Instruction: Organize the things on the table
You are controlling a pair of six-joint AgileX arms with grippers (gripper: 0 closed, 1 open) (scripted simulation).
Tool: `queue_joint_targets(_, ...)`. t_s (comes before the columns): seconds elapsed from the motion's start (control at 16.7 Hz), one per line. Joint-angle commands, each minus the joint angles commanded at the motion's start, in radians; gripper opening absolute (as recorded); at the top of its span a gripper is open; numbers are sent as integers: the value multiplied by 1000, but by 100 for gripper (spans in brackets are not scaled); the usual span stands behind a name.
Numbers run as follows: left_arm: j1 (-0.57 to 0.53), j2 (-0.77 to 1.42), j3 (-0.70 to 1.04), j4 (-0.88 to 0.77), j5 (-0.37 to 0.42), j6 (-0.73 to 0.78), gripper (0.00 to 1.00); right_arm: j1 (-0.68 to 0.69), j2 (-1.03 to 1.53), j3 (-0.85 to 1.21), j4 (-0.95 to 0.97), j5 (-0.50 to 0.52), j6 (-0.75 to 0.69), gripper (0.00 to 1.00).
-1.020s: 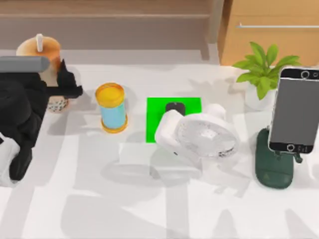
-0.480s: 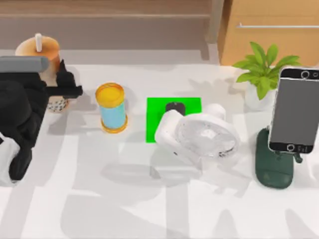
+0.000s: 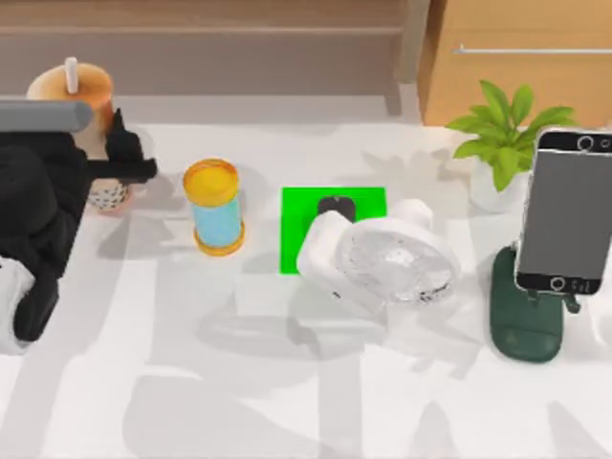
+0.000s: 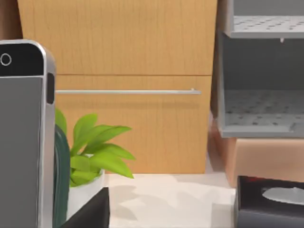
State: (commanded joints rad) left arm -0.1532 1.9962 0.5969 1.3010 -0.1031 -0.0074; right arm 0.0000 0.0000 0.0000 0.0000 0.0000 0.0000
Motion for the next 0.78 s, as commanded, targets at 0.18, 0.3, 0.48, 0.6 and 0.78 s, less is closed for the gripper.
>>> queue_joint_targets(0.18, 0, -2, 0, -2, 0, 0, 0, 0, 0, 0, 0, 0, 0, 100)
queue_joint_targets(0.3, 0, 2, 0, 0, 0, 1, 0, 0, 0, 0, 0, 0, 0, 100)
queue_joint_targets(0.48, -9, -47, 36, -1, -4, 16, 0, 0, 0, 0, 0, 0, 0, 100)
queue_joint_targets(0.6, -21, -100, 66, -26, -8, 34, 0, 0, 0, 0, 0, 0, 0, 100)
queue_joint_targets(0.78, -43, -182, 126, -89, -17, 65, 0, 0, 0, 0, 0, 0, 0, 100)
